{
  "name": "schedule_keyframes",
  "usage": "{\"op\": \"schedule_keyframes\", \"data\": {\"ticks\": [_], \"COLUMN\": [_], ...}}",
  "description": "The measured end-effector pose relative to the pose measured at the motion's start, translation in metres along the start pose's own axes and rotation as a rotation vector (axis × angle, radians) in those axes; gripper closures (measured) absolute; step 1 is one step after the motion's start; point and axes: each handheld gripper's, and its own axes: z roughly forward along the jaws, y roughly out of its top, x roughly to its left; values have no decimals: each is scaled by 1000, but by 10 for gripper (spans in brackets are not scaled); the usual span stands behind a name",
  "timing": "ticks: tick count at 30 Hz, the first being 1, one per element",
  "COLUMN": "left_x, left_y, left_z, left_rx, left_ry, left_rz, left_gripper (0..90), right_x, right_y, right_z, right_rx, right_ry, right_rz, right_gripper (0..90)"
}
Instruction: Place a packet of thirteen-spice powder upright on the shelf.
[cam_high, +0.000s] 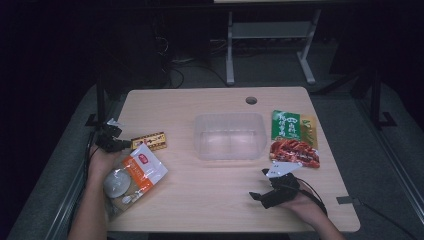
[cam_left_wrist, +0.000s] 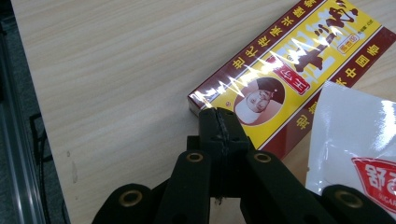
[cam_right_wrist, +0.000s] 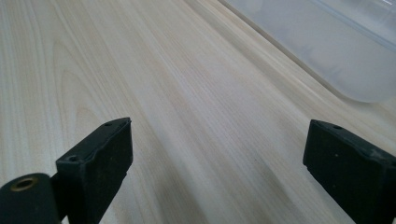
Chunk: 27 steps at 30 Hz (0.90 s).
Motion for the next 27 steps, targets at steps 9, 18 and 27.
{"op": "schedule_keyframes", "data": {"ticks": [9, 18, 27], "left_x": [-12, -19, -33], "left_y": [9, 10, 19], "left_z": [9, 20, 26], "left_rx": [-6, 48, 17], "left_ry": [-44, -75, -143], "left_rz": [20, 38, 74], "left_gripper": [897, 897, 897], "right_x": [0, 0, 1], "right_y": [0, 0, 0], "right_z": [0, -1, 1], "right_rx": [3, 3, 6], "right_ry": [-2, 0, -1], "right_rz": [2, 7, -2], "right_gripper": [79, 79, 79]}}
